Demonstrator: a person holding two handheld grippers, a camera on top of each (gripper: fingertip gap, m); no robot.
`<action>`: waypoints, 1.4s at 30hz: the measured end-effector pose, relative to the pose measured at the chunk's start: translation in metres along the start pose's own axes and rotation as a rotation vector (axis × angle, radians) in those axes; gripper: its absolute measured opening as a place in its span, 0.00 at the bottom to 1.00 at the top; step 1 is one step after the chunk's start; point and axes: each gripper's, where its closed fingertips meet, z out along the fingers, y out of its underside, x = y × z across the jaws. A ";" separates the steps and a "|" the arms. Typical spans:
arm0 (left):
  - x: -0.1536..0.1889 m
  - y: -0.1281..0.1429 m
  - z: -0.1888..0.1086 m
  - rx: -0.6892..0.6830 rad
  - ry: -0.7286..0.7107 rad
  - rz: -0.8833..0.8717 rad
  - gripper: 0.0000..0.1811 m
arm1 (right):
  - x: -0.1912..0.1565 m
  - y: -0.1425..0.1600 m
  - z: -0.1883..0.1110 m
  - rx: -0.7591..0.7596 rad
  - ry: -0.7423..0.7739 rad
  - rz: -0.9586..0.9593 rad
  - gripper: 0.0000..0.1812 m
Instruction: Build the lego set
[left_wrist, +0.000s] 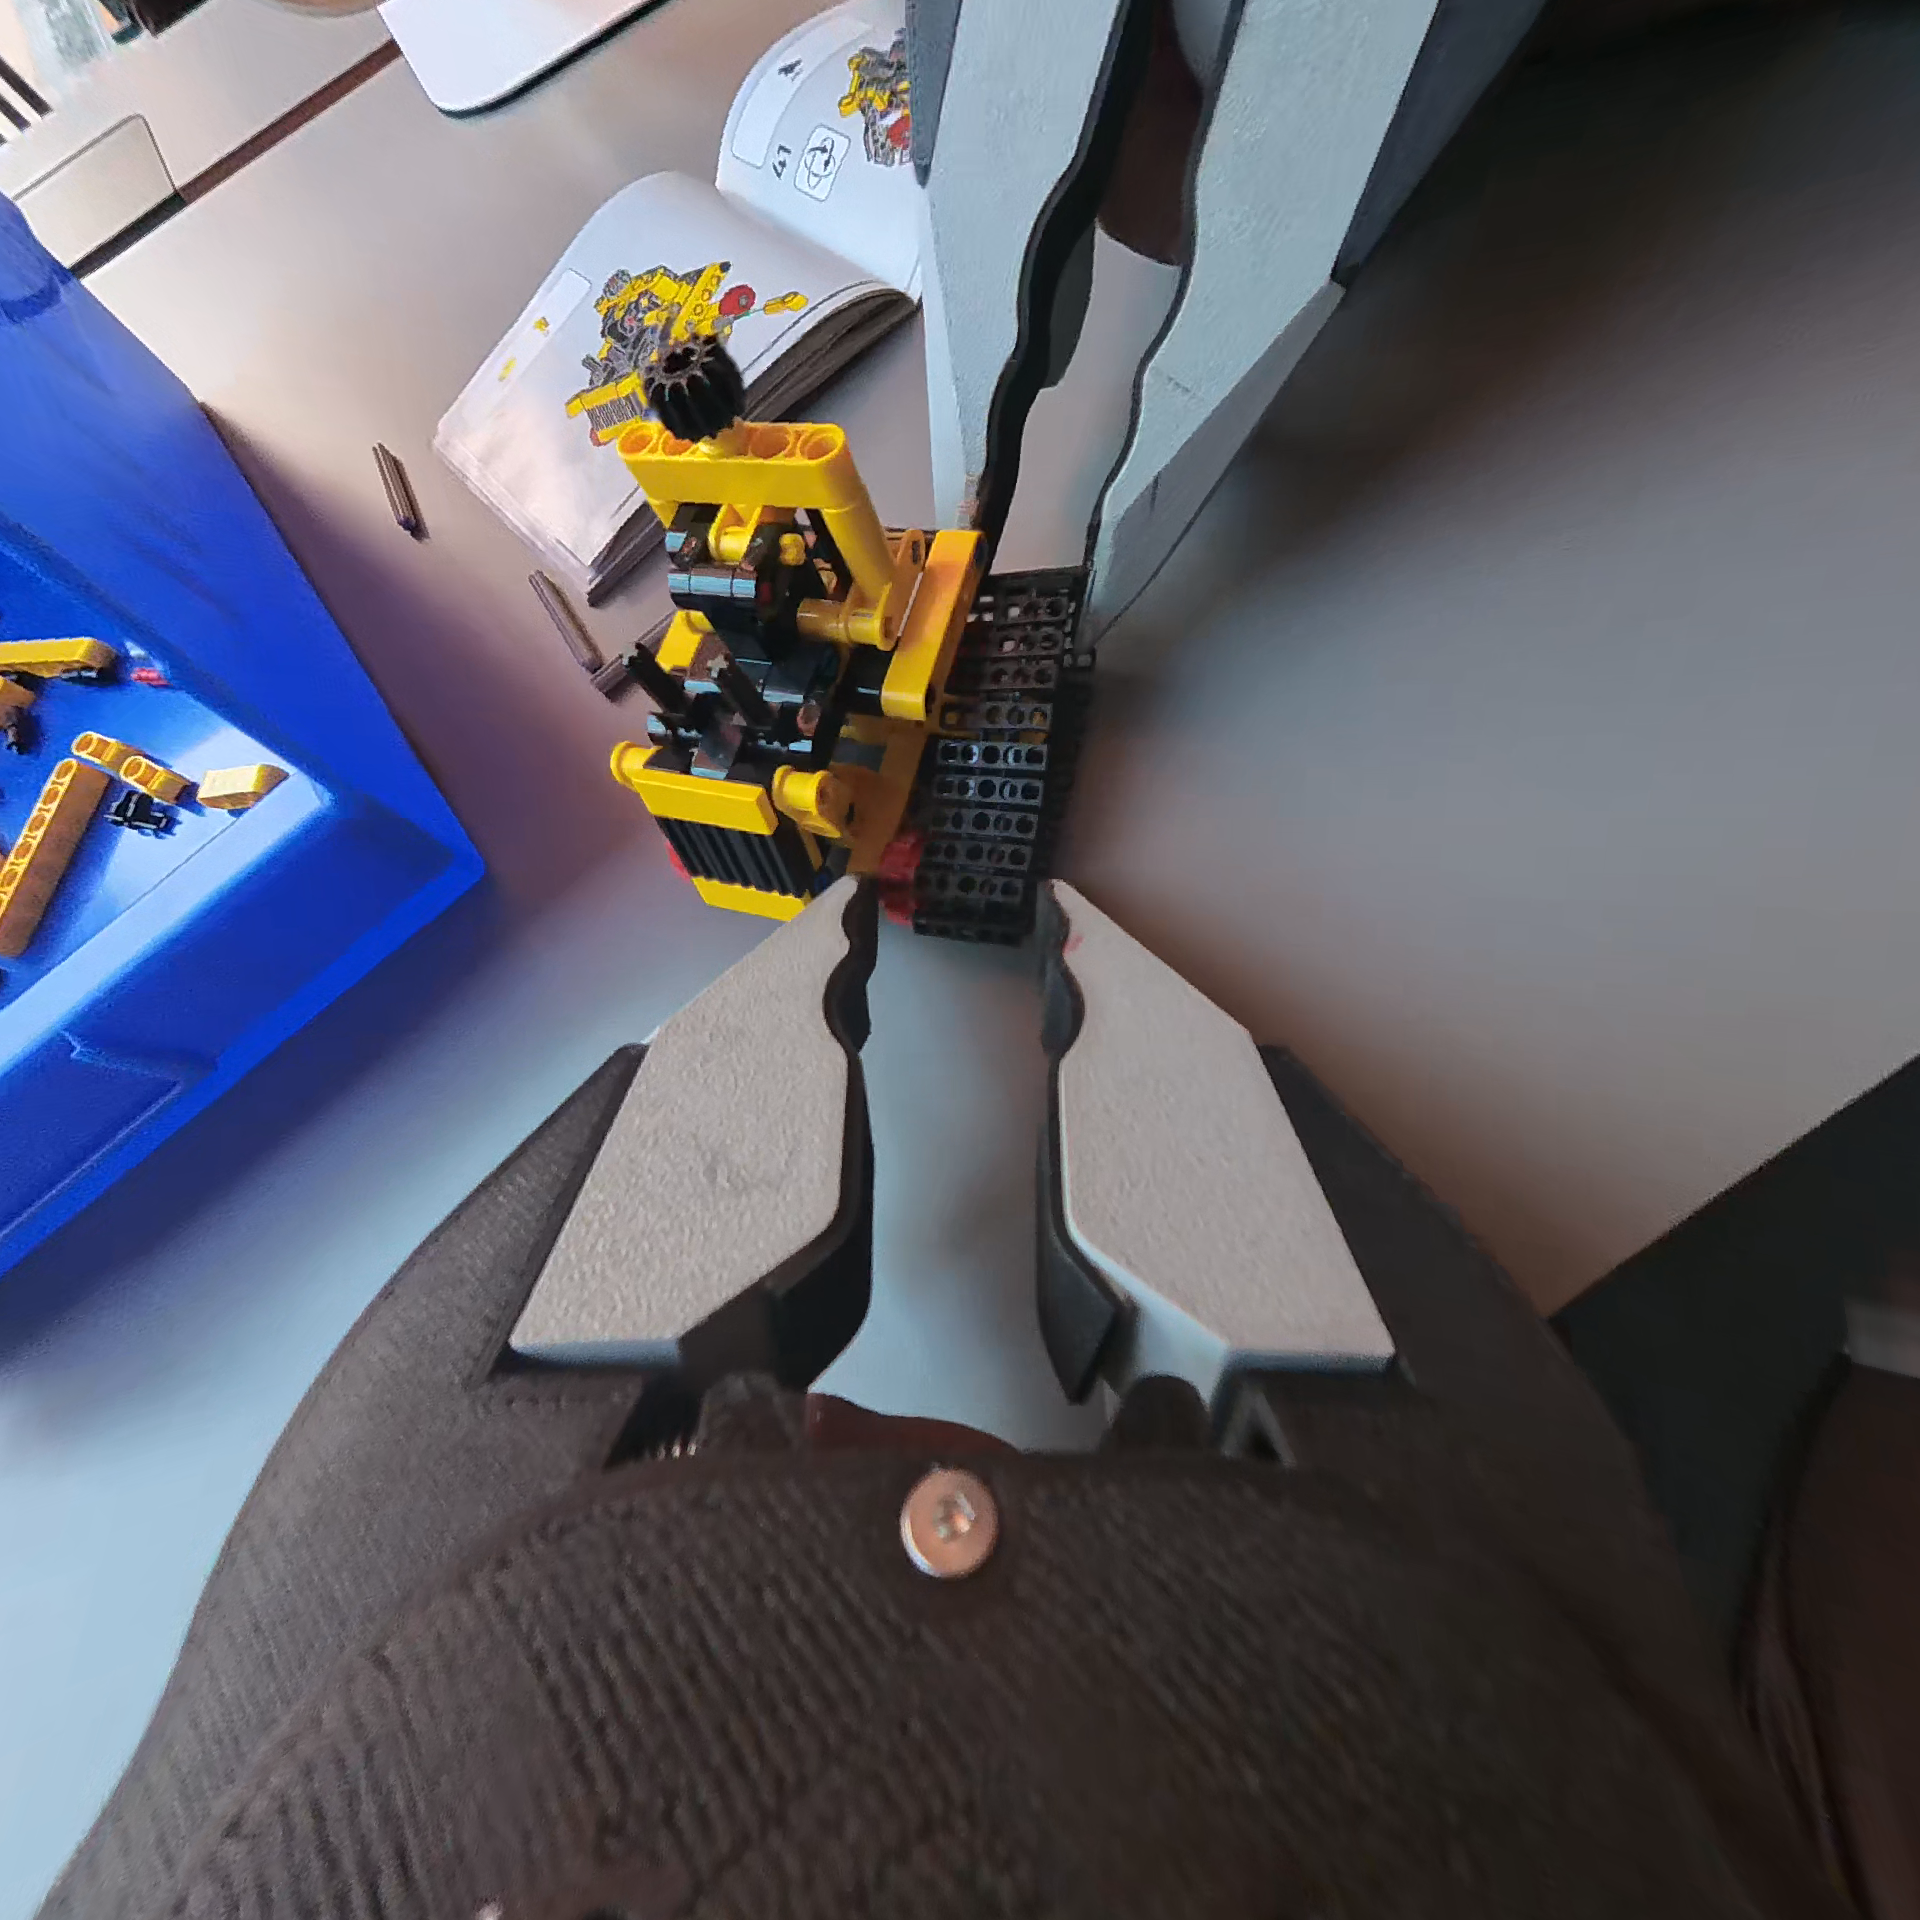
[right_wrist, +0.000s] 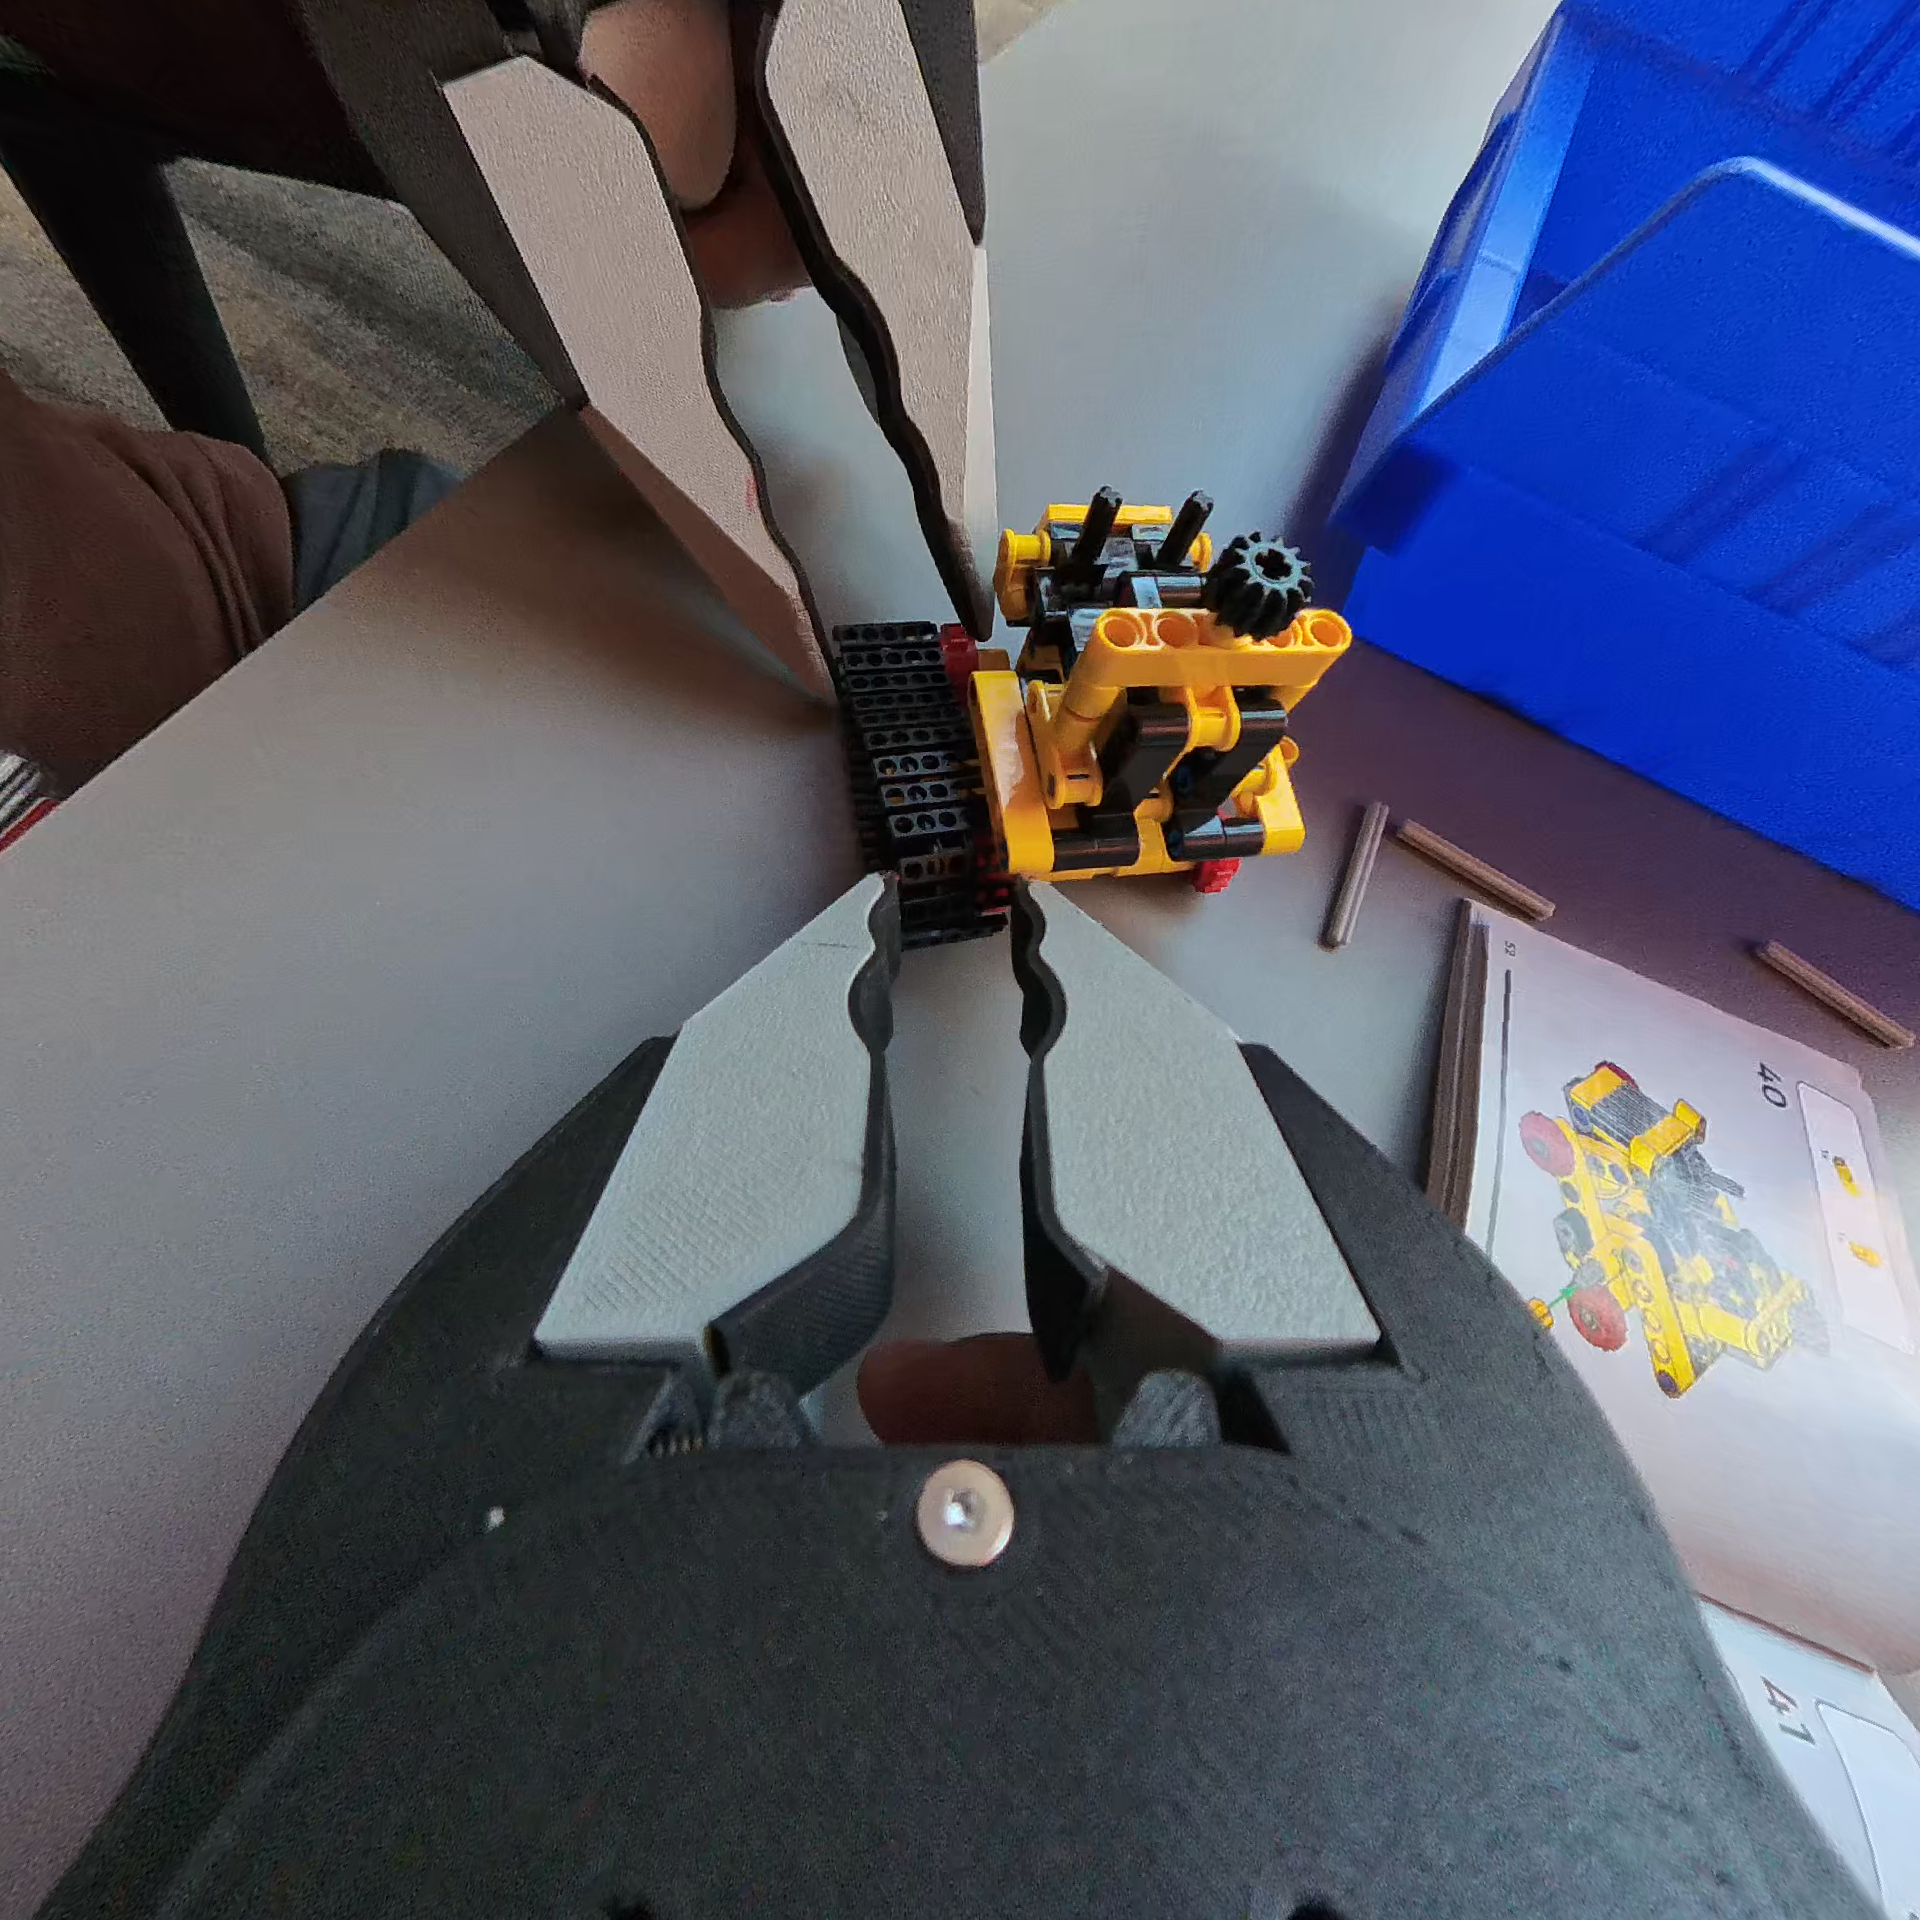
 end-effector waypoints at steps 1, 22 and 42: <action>0.001 -0.001 -0.001 0.011 -0.004 0.009 0.15 | 0.000 -0.001 -0.001 0.009 -0.001 0.002 0.10; 0.009 0.004 -0.011 0.046 0.168 -0.034 0.14 | -0.010 -0.003 0.004 -0.004 -0.039 -0.028 0.10; 0.002 0.002 -0.012 0.061 0.213 -0.144 0.12 | -0.002 -0.002 0.010 -0.021 -0.048 0.027 0.12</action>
